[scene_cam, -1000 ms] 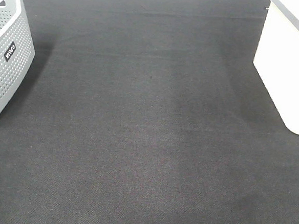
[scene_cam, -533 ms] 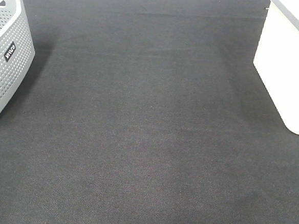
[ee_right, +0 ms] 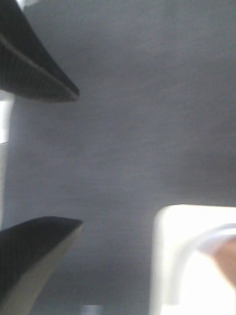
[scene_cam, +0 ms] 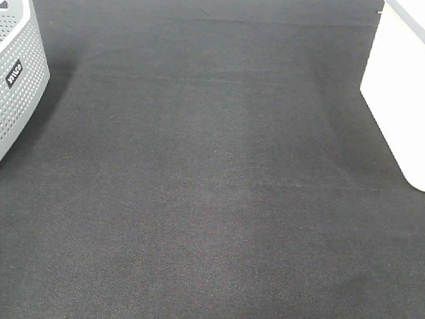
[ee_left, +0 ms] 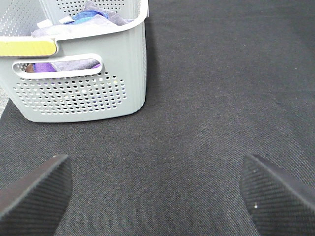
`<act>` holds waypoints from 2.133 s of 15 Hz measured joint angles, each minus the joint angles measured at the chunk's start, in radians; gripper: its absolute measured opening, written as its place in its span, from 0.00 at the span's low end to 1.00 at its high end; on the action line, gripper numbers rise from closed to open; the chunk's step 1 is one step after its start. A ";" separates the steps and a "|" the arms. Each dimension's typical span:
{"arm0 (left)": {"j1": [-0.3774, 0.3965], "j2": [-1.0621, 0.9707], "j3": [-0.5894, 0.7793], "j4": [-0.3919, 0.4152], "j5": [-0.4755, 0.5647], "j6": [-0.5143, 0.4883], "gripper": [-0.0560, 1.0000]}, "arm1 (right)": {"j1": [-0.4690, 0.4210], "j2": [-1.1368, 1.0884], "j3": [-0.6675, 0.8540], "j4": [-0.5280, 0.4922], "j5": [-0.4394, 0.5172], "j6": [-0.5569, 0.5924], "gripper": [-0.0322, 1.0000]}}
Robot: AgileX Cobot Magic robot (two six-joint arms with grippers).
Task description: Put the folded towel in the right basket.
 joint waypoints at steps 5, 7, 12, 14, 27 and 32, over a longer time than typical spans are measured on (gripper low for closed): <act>0.000 0.000 0.000 0.000 0.000 0.000 0.88 | 0.000 -0.533 0.420 -0.008 0.002 -0.008 0.64; 0.000 0.000 0.000 0.000 0.000 0.000 0.88 | 0.000 -0.744 0.514 -0.008 0.003 -0.030 0.64; 0.000 0.000 0.000 0.000 0.000 0.000 0.88 | 0.000 -1.108 0.641 0.011 -0.120 -0.045 0.64; 0.000 0.000 0.000 0.000 0.000 0.000 0.88 | 0.000 -1.132 0.674 0.015 -0.140 -0.045 0.64; 0.000 0.000 0.000 0.000 0.000 0.000 0.88 | 0.000 -1.133 0.677 0.058 -0.146 -0.077 0.64; 0.000 0.000 0.000 0.000 0.000 0.000 0.88 | -0.004 -1.135 0.677 0.058 -0.146 -0.077 0.64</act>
